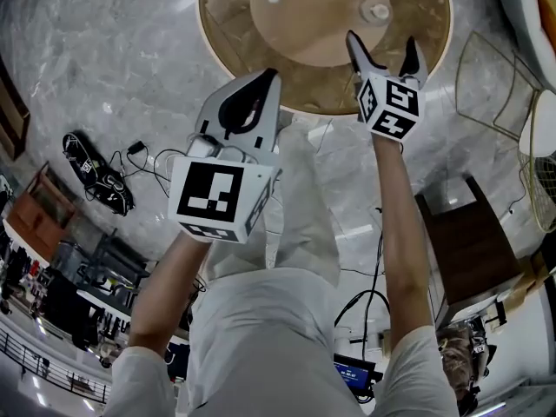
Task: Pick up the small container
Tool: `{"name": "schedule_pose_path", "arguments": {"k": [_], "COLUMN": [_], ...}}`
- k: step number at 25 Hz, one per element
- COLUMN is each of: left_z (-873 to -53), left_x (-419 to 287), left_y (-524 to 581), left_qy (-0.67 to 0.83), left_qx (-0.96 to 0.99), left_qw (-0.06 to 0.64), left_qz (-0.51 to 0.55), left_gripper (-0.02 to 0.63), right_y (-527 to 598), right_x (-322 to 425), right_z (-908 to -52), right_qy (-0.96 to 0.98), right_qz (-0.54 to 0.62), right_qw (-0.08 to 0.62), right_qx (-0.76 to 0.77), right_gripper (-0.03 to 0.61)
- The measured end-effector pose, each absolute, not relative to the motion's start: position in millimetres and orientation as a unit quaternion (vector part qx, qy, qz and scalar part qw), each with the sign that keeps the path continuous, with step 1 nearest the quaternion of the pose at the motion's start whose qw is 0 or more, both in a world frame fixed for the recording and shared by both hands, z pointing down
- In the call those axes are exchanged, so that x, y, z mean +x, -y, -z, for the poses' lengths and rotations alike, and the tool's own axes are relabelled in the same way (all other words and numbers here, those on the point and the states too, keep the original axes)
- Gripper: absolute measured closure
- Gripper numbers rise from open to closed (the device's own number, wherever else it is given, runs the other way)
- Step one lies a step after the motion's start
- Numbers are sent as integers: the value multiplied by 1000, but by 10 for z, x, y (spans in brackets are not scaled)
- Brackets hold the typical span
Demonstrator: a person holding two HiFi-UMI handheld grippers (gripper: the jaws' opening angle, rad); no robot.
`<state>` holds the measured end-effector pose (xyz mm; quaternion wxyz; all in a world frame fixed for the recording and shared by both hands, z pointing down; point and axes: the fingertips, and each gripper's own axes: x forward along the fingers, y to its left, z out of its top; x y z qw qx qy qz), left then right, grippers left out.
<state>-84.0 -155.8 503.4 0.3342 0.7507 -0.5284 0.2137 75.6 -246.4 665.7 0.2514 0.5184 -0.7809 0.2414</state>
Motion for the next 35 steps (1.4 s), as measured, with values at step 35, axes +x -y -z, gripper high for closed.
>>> {"name": "schedule_pose_path", "arguments": {"k": [35], "left_z": [-5573], "left_x": [-1005], "left_y": [1478], "left_qy": [516], "left_qx": [748], "left_qw": [348], "left_qz": [-233], "left_gripper": [595], "right_y": [3107], "right_x": [627], "right_z": [-7529], "right_qy": [773], "right_qz": [-208], "right_qw": [284], "right_qx": [528], "right_gripper": [204]}}
